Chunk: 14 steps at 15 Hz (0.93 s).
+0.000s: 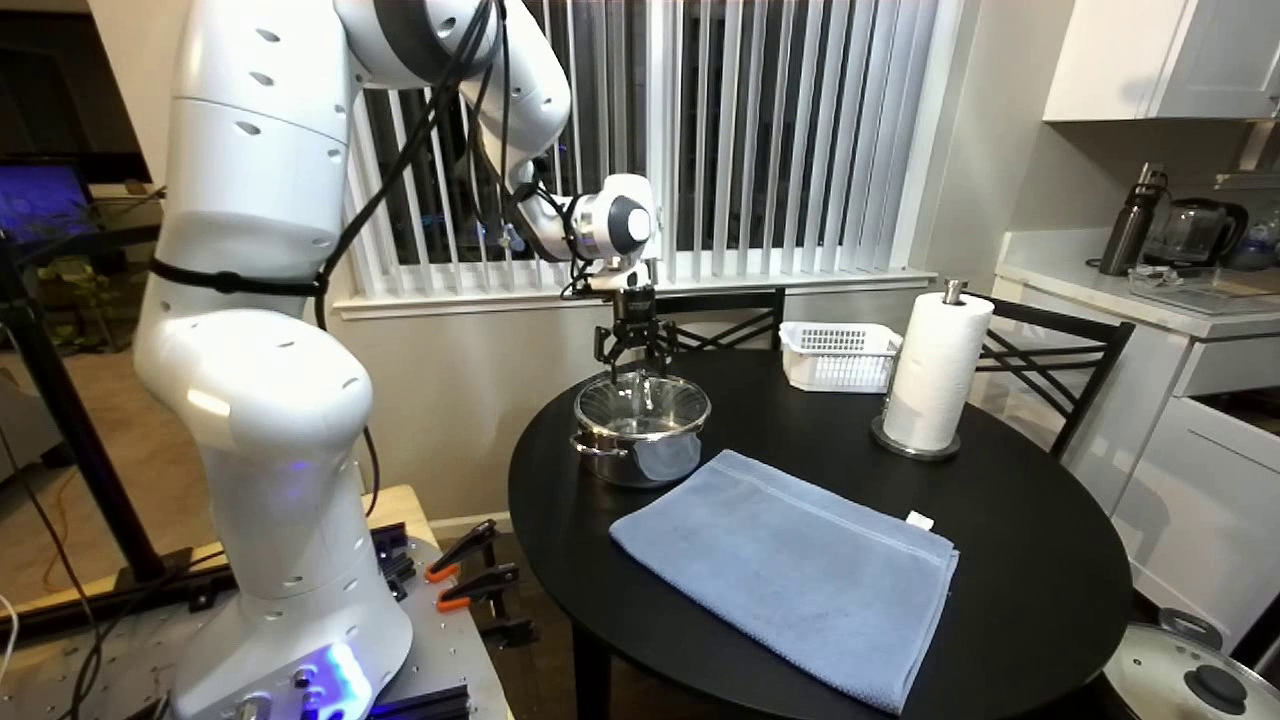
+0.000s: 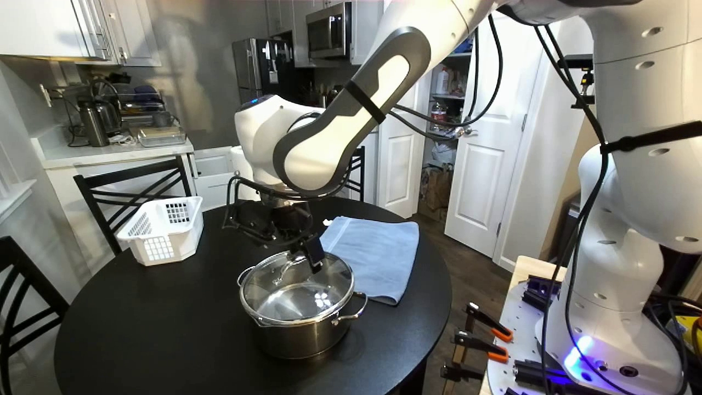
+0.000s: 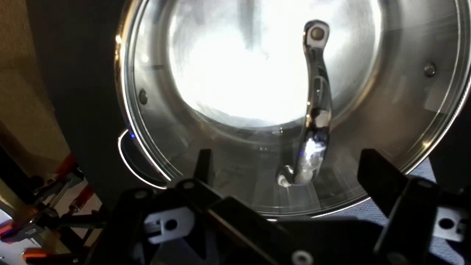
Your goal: Remove the glass lid from the silver pot and put it on the blue towel on the table
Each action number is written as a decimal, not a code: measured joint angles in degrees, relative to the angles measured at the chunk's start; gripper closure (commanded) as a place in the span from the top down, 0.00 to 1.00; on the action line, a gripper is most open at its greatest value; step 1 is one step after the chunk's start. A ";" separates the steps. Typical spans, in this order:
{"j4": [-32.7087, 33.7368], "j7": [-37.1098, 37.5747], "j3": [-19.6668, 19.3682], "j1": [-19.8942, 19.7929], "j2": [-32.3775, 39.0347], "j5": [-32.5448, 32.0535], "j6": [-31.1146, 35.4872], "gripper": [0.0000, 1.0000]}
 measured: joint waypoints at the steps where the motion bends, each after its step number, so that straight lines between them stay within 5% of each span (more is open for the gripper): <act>1: -0.45 -0.04 -0.01 -0.35 0.00 0.00 1.10 1.00; 5: -1.51 -0.08 -0.07 -0.84 0.00 -0.08 5.45 1.00; 6: -1.63 -0.09 -0.07 -0.84 -0.01 -0.08 6.30 0.75; 14: -4.36 -2.66 0.16 -0.86 -1.32 -0.03 13.39 0.28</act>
